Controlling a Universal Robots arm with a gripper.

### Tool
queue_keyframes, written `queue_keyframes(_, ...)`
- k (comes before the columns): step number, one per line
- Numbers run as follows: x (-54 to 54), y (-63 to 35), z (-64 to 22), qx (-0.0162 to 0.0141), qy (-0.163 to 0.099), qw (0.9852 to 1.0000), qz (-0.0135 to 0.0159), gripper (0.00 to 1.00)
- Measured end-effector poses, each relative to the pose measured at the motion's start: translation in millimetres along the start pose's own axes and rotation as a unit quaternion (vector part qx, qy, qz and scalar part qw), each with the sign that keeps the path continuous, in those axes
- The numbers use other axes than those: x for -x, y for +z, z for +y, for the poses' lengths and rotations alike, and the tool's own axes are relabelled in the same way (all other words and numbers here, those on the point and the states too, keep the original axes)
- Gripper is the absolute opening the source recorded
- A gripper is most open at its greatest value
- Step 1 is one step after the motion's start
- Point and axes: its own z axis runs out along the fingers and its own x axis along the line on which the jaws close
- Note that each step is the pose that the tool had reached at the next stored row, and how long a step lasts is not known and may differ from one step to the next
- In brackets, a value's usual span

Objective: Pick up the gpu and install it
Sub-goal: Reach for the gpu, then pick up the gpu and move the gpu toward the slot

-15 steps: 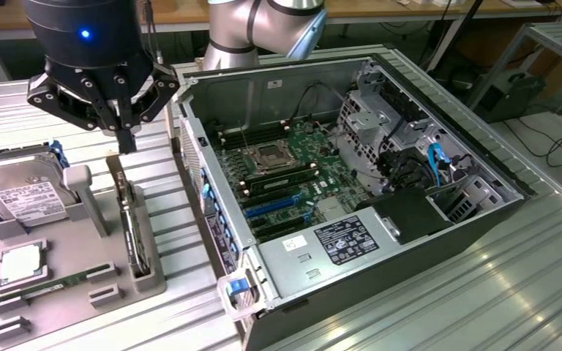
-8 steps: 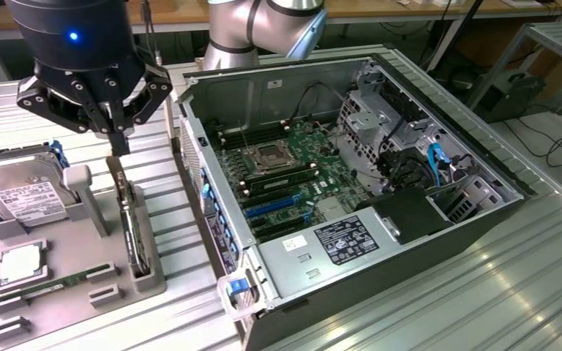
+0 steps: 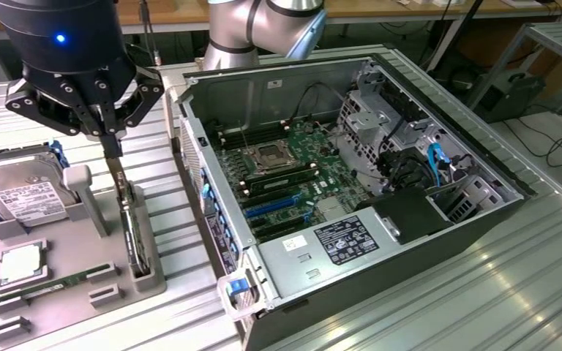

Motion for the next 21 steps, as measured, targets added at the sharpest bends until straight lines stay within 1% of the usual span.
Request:
queue_keyframes(12,-16.2,1.2,-0.6,0.0001,0.0,1.0,0.0,0.11)
queue_keyframes(14,-17.1,2.0,2.0,-0.001,0.0,1.0,0.0,0.11)
queue_keyframes(21,-17.2,2.0,1.9,-0.0011,0.0,1.0,0.0,0.11)
